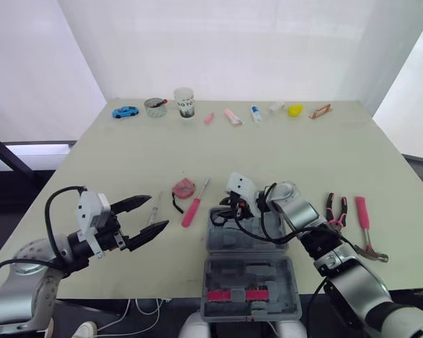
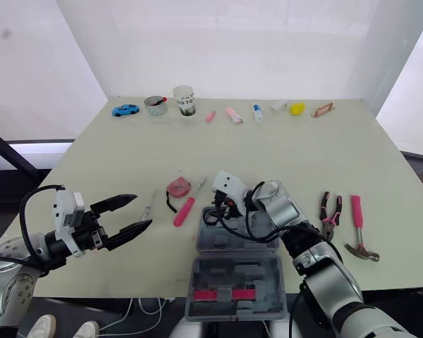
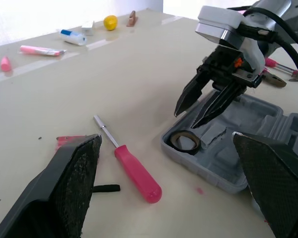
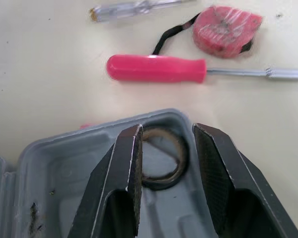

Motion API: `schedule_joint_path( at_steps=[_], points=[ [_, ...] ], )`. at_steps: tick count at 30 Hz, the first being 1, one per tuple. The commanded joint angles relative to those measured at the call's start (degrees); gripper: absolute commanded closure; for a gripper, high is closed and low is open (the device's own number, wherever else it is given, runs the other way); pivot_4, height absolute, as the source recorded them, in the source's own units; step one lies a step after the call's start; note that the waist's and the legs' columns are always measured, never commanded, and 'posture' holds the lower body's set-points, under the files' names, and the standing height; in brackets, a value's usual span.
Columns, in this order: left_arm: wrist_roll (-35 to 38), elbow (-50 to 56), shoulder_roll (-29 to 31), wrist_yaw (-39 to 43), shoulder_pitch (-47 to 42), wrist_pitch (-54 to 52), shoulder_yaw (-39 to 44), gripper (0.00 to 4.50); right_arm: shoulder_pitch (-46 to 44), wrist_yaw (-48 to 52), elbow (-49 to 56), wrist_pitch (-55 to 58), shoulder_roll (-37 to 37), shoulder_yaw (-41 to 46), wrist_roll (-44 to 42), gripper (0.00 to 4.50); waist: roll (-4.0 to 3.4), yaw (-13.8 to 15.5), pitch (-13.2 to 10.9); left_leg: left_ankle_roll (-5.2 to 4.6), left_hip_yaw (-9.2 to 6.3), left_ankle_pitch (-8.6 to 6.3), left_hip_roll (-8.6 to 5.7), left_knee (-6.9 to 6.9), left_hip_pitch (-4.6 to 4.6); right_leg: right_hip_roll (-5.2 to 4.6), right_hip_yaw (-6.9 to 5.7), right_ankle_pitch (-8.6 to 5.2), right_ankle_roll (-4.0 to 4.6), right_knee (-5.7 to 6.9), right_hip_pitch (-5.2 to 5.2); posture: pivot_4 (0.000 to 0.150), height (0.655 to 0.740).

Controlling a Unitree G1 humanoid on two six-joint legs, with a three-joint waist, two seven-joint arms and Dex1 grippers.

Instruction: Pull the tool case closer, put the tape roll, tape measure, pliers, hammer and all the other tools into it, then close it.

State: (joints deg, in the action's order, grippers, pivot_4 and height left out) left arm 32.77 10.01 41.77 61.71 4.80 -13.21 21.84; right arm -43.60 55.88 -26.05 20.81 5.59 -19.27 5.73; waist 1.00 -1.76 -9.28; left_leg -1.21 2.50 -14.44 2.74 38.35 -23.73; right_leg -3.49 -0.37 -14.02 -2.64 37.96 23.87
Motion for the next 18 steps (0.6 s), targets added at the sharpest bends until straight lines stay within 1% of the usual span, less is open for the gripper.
schedule_joint_path(
  at_steps=[1, 11, 18],
  points=[
    [-0.09, -0.06, 0.99, 0.85, -0.72, 1.30, 0.36, 0.00, 0.84, -1.80, -1.67, -2.93, -0.51, 0.67, -1.19, 2.81, 0.00, -0.07, 0.00, 0.00, -0.01, 0.00, 0.00, 0.00, 0.00, 0.00, 0.00, 0.00, 0.00, 0.00, -0.01, 0.150, 0.7400],
    [-0.92, -1.41, 1.46, 1.97, -1.36, 1.60, 0.40, 0.00, 1.80, -4.24, -8.28, -2.67, -0.15, -3.05, 1.49, 2.81, 0.01, -0.57, 0.01, 0.00, -0.01, 0.00, 0.01, 0.00, 0.04, 0.00, 0.02, 0.00, 0.00, 0.01, -0.02, 0.150, 0.7400],
    [-1.07, -2.10, 1.36, 2.54, -1.42, 1.98, 0.26, 0.00, 2.18, -2.43, -2.30, -2.78, 0.43, -1.52, -2.06, 2.81, 0.01, -0.55, 0.01, 0.00, -0.02, 0.00, 0.01, 0.00, 0.06, 0.00, 0.02, 0.00, 0.00, 0.02, -0.04, 0.150, 0.7400]
  ],
)
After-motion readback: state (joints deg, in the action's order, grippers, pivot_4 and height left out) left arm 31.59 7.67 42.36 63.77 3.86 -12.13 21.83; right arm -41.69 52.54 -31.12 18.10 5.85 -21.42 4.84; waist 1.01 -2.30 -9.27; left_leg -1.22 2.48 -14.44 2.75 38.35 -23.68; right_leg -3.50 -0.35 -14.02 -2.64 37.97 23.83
